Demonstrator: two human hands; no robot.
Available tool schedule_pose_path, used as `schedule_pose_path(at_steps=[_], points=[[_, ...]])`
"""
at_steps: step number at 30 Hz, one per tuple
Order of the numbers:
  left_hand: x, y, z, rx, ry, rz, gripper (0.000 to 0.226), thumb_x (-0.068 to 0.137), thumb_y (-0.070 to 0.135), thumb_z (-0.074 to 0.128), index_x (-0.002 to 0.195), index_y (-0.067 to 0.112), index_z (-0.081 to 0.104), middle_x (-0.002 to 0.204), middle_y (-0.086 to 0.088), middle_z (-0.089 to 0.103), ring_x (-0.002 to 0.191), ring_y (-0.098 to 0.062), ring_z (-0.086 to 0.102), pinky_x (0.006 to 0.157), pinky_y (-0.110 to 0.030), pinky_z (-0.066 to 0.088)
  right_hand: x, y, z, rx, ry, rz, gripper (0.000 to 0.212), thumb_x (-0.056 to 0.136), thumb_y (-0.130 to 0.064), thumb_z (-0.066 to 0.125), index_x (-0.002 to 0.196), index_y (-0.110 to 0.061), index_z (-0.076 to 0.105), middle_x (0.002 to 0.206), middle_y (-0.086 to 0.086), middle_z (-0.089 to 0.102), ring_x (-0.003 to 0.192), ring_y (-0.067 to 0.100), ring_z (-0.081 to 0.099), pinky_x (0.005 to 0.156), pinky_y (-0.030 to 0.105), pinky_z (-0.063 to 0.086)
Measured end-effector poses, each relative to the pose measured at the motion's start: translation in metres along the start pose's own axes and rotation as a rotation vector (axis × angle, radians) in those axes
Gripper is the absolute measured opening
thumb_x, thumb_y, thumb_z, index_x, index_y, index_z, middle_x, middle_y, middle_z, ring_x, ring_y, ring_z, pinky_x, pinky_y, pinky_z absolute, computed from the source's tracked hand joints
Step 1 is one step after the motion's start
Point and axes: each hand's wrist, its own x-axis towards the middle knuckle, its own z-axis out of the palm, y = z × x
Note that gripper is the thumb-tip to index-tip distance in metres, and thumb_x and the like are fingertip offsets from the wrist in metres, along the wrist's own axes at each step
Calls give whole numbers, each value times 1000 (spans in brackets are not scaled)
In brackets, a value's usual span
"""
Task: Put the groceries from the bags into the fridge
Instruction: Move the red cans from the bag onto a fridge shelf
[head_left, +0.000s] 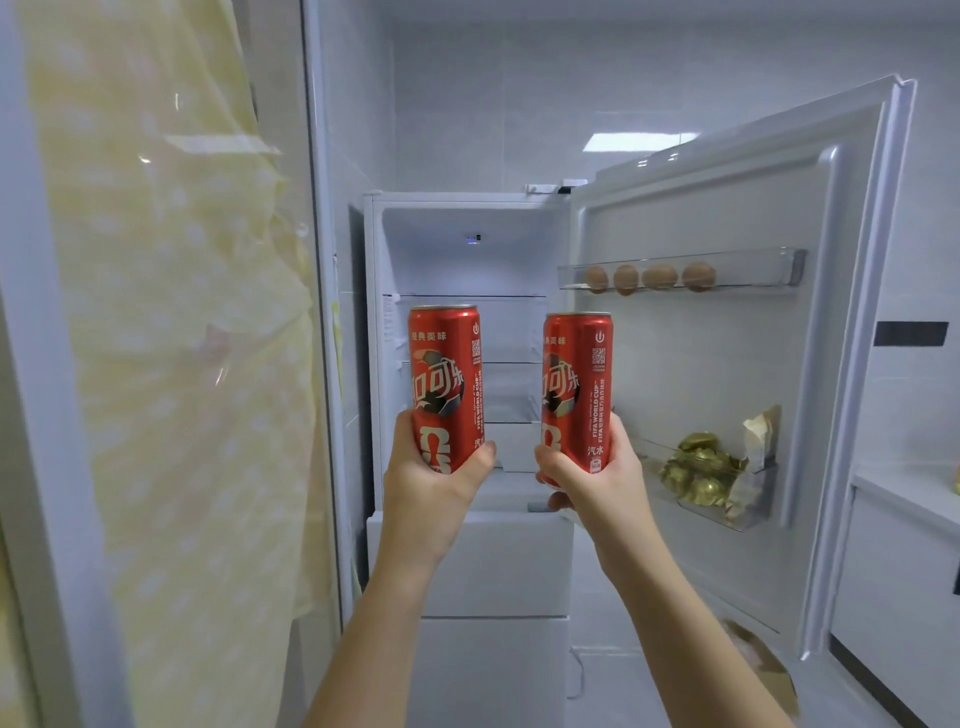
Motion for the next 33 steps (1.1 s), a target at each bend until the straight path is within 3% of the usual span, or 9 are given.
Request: schedule_pose_path(at_steps=[9, 23, 33], points=[[33, -42, 12, 13, 27, -40, 46, 82, 32, 75, 115, 38, 43, 103, 20, 58, 92, -6, 63, 79, -24, 57, 35, 39, 1, 2, -6, 36, 47, 81, -8, 74, 117, -29, 52, 97, 4, 64, 85, 26, 67, 54, 26, 54], [193, -157, 27, 6, -15, -76, 48, 81, 32, 75, 114, 39, 40, 99, 25, 54, 86, 1, 60, 71, -16, 51, 182, 142, 58, -30, 42, 20, 43, 80, -7, 73, 108, -35, 54, 95, 4, 65, 88, 33, 67, 57, 31, 57], [305, -237, 35, 16, -39, -101, 46, 80, 36, 74, 112, 40, 41, 102, 21, 55, 94, -11, 64, 82, -31, 57, 277, 215, 100, -14, 70, 51, 47, 82, -7, 73, 117, -32, 52, 99, 4, 64, 89, 29, 66, 57, 28, 56]])
